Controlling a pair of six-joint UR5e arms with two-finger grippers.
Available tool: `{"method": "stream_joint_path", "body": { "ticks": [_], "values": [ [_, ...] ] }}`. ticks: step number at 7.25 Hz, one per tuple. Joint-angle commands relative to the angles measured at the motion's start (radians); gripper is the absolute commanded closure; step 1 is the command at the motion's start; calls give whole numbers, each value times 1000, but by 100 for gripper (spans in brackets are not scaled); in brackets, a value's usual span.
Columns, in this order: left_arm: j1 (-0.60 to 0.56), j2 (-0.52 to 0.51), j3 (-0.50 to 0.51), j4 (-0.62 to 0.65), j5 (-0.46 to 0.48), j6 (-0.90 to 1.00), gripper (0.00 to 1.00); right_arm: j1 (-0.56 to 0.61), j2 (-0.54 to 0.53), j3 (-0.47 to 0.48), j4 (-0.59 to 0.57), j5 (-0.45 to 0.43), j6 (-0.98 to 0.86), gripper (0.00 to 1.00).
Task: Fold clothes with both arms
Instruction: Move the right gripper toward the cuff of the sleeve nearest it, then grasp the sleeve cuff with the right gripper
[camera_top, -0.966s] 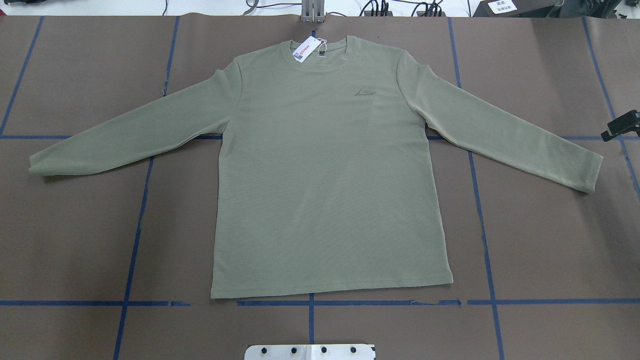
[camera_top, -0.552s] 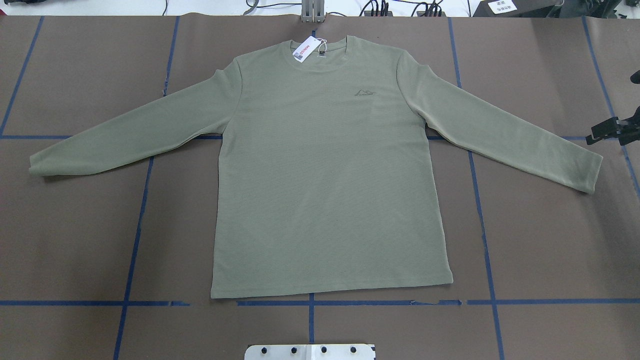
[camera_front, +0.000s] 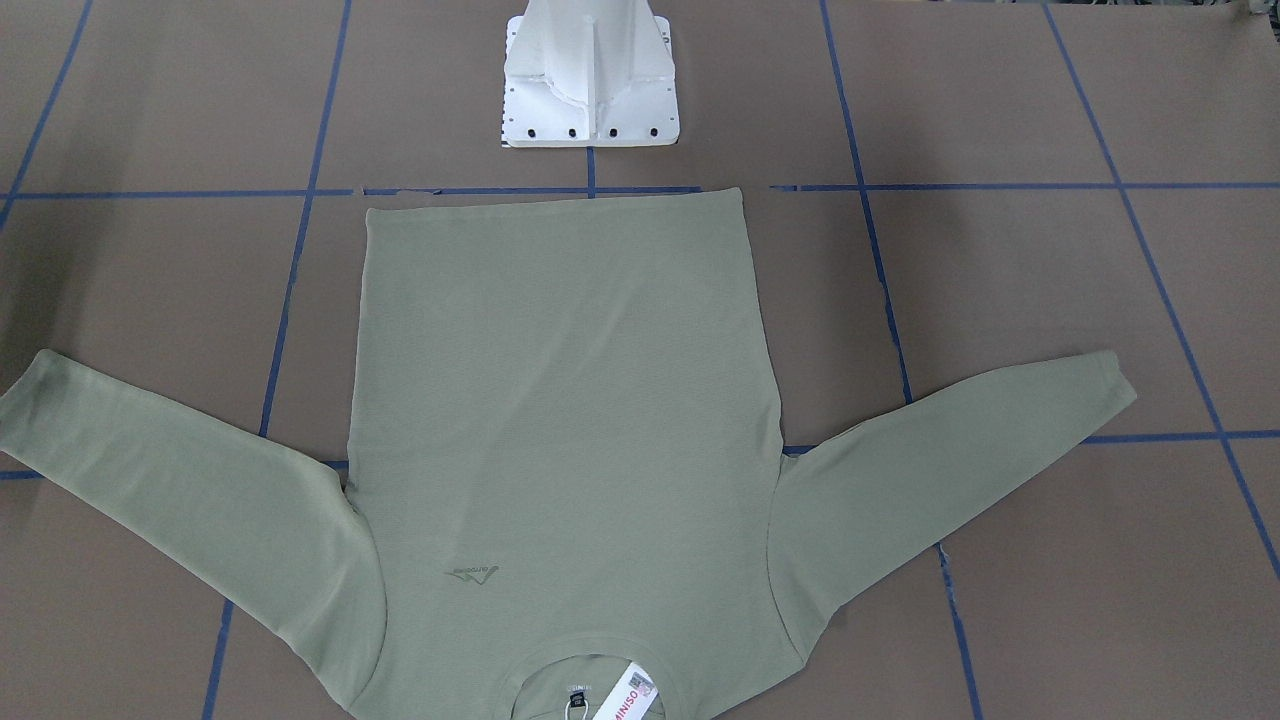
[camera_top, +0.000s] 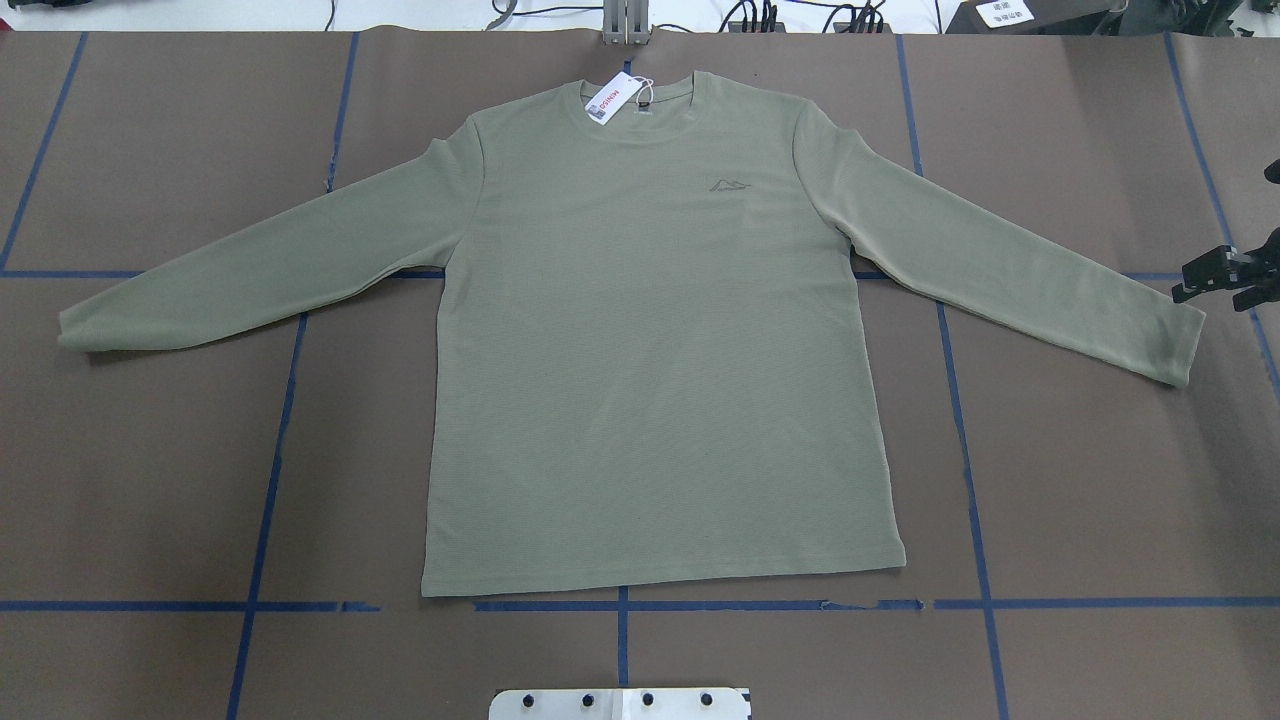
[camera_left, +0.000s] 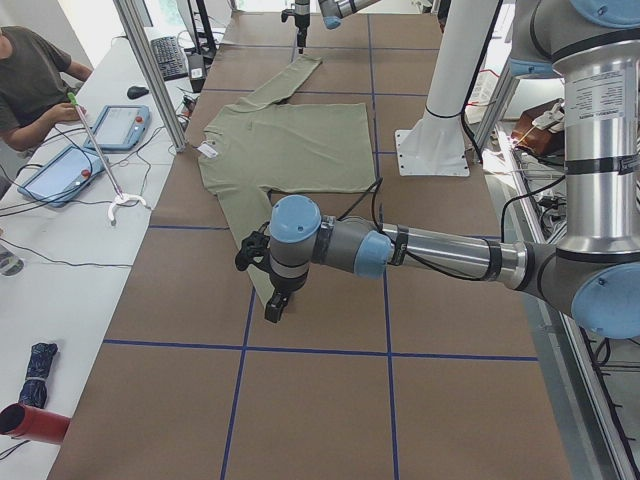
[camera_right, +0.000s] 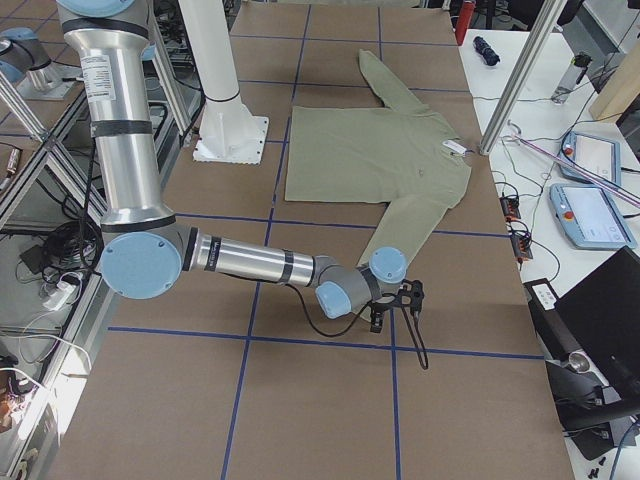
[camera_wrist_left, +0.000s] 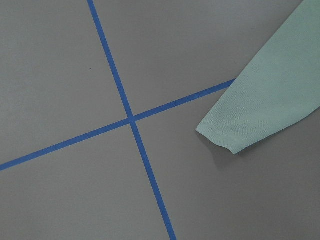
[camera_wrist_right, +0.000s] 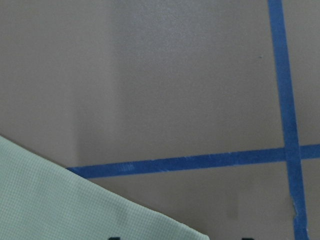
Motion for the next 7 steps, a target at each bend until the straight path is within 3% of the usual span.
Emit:
{"method": "stream_joint_path", "body": {
  "ticks": [1, 2, 4, 5, 7],
  "values": [
    [0, 0, -4, 0, 0, 0, 0, -15, -1, -16, 0, 0, 25, 27],
    [0, 0, -4, 0, 0, 0, 0, -15, -1, -20, 0, 0, 32, 43],
    [0, -2, -7, -2, 0, 0, 0, -15, -1, -25, -2, 0, 32, 91],
    [0, -2, -10, -2, 0, 0, 0, -15, -2, -31, 0, 1, 32, 100],
    [0, -2, -10, -2, 0, 0, 0, -15, -1, -23, 0, 4, 32, 100]
  ]
}}
